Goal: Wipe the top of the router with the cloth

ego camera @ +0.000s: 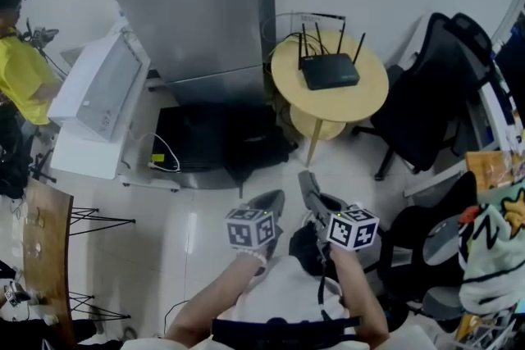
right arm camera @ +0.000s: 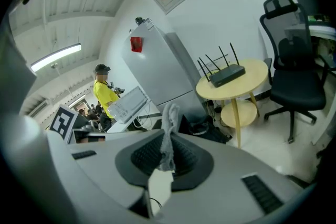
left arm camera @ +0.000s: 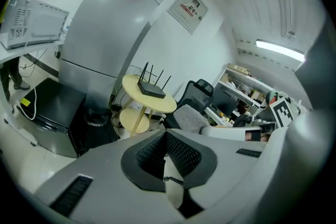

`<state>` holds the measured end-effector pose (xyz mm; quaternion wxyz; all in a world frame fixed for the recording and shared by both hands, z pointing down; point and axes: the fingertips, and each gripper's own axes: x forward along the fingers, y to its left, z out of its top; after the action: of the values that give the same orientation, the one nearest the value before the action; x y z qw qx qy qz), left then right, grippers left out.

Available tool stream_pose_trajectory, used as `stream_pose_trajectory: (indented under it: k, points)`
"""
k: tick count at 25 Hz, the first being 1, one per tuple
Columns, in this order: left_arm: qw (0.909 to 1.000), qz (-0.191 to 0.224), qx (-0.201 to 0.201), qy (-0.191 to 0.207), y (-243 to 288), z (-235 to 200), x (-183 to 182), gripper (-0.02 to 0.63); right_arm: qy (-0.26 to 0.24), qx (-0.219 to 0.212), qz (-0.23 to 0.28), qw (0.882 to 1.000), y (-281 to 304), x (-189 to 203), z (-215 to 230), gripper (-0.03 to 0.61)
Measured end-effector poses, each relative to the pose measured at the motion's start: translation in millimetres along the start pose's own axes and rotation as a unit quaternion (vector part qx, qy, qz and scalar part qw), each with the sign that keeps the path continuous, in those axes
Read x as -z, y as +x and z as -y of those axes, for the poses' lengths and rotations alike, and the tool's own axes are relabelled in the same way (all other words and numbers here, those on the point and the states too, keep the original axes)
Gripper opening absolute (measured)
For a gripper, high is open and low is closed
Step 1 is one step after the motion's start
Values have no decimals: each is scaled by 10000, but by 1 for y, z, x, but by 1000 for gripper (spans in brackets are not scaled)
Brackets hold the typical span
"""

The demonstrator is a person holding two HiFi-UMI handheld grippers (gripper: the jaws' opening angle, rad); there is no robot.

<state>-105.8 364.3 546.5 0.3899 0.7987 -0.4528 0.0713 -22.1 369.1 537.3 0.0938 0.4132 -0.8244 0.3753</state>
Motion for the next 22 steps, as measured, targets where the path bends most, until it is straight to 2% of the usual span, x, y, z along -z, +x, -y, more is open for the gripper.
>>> stream_pose_trajectory:
  k: [12,18,22]
  points:
    - [9998,81,-51,199,128,21,-93,-2,53,-5,162,9999,33,-115,104,37]
    - [9998,1,-43,187,187,41,-113,-2,201,46,102,9997,34,-146,159,37]
    - [9998,-21,-27,174,212,51,-124,-2,253,28,137,9996,36,-165,181,37]
